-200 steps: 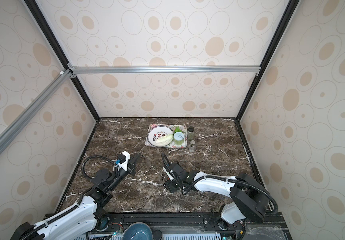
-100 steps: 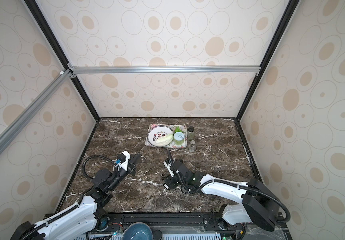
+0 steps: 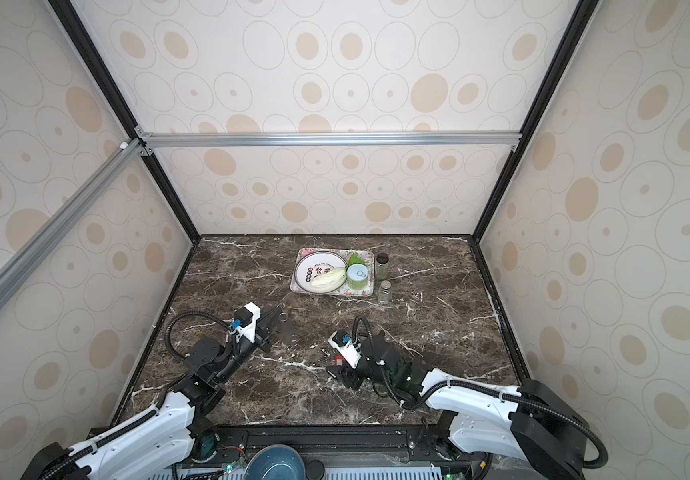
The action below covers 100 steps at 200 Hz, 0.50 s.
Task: Put the keys on the keyring
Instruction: 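Lower the right gripper over the red- and black-tagged keys and close on them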
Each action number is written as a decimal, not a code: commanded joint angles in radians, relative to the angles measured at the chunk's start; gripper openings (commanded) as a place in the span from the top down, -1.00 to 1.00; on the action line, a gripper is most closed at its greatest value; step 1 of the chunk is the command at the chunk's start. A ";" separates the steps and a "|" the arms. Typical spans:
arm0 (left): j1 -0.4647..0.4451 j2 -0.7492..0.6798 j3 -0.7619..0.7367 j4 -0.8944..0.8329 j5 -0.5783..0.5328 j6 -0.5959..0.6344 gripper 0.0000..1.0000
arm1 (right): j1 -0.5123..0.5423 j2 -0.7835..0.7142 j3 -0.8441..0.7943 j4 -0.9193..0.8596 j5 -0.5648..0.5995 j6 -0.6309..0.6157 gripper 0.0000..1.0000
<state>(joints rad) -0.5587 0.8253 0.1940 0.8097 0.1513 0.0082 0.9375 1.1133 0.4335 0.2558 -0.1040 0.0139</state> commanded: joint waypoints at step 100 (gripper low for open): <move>-0.009 -0.032 -0.020 0.073 -0.018 0.045 1.00 | -0.020 0.014 0.279 -0.403 -0.169 -0.587 0.06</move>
<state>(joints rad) -0.5587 0.8162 0.1642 0.8299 0.1463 0.0315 0.9215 1.0767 0.6189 0.0967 -0.2199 -0.3393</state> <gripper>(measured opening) 0.048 0.463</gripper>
